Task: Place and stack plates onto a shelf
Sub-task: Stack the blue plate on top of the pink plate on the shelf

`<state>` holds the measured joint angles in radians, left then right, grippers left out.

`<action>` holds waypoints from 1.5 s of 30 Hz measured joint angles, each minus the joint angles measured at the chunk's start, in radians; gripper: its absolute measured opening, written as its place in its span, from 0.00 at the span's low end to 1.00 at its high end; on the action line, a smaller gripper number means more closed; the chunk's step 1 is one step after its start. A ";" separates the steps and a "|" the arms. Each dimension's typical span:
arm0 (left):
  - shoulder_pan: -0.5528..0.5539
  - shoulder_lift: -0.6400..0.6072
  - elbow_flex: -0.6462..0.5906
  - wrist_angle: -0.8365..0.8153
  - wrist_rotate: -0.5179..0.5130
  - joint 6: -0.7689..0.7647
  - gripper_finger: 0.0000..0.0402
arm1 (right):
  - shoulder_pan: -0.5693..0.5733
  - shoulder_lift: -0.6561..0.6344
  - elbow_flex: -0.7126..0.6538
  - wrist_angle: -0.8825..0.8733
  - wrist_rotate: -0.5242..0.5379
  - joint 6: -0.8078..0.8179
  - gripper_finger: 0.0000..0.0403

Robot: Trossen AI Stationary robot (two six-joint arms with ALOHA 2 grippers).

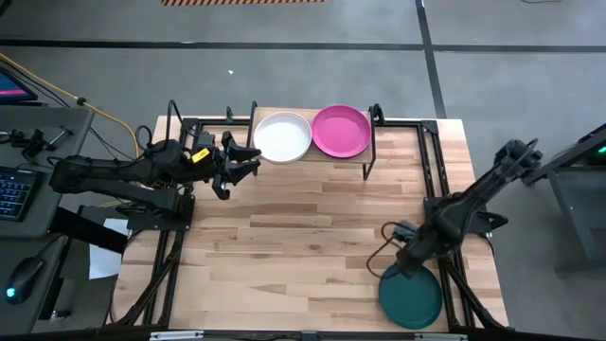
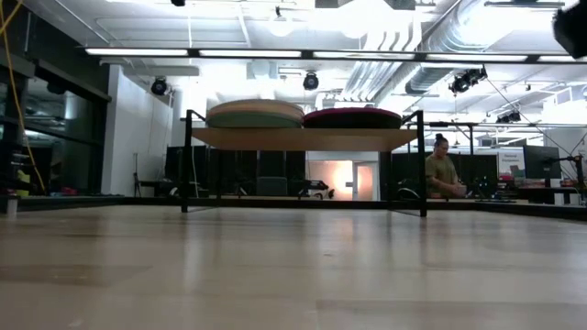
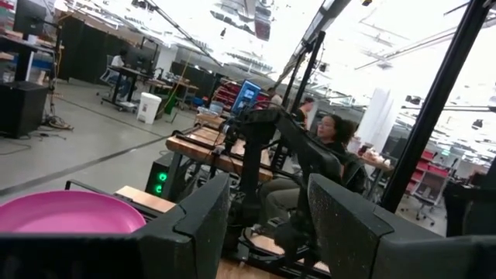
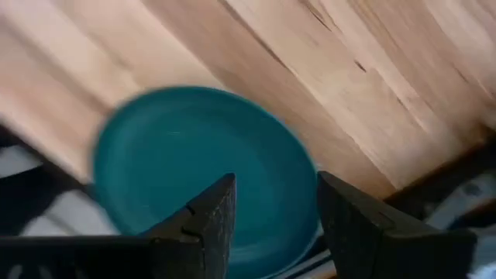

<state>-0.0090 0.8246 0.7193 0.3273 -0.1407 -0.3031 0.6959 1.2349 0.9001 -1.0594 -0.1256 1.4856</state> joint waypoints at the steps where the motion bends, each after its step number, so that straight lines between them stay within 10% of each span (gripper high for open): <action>1: 0.000 0.000 0.000 0.000 0.000 0.000 0.42 | 0.011 0.026 0.000 -0.006 -0.007 0.008 0.40; 14: 0.000 0.000 0.000 -0.001 -0.001 0.000 0.42 | -0.011 0.281 -0.001 -0.003 -0.062 -0.214 0.40; 29: 0.000 0.000 0.000 0.015 -0.001 0.000 0.42 | -0.035 0.286 -0.220 0.305 -0.211 -0.284 0.39; 38: 0.000 0.000 0.000 0.015 -0.005 0.003 0.42 | -0.034 0.284 -0.212 0.316 -0.198 -0.299 0.04; 45: 0.000 -0.006 0.000 0.037 -0.011 0.100 0.42 | -0.057 0.189 -0.215 0.460 -0.090 -0.267 0.01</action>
<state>-0.0090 0.8181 0.7189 0.3645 -0.1522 -0.2027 0.6390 1.4239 0.6849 -0.5993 -0.2152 1.2182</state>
